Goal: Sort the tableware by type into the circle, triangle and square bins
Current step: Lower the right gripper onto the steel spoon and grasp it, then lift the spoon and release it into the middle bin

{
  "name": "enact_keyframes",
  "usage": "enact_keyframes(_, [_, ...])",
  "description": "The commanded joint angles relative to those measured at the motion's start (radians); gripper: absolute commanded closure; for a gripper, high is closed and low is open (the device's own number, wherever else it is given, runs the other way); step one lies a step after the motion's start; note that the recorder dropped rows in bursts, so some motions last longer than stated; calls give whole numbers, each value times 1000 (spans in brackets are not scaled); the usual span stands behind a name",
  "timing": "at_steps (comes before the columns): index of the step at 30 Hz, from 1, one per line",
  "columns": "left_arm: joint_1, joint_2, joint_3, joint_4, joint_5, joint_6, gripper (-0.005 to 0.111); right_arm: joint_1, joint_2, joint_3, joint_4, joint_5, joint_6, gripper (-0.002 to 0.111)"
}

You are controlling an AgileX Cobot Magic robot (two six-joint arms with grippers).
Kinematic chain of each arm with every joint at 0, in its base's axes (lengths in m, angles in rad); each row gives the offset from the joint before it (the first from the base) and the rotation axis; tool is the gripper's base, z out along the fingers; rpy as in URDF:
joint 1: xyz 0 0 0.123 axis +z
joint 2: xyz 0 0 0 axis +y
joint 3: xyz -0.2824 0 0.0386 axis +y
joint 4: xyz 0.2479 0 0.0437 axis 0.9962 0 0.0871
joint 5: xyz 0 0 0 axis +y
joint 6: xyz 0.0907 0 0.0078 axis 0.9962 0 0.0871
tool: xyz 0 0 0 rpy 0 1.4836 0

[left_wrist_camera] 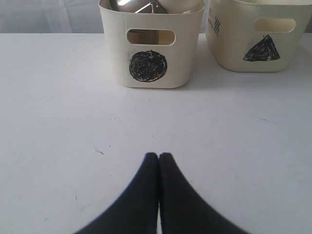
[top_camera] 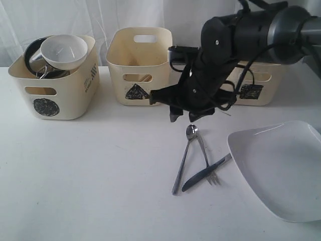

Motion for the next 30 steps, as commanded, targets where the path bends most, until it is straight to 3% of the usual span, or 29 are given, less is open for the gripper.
enact_keyframes(1, [1,-4,3,-2,-2,-4,107,32,19,33,-62,-40,139,65])
enact_keyframes(12, [1,-4,3,-2,-2,-4,107,43,95,97,-218,-23,337,65])
enact_keyframes(30, [1,-4,3,-2,-2,-4,107,45,183,97,-214,-141,405,65])
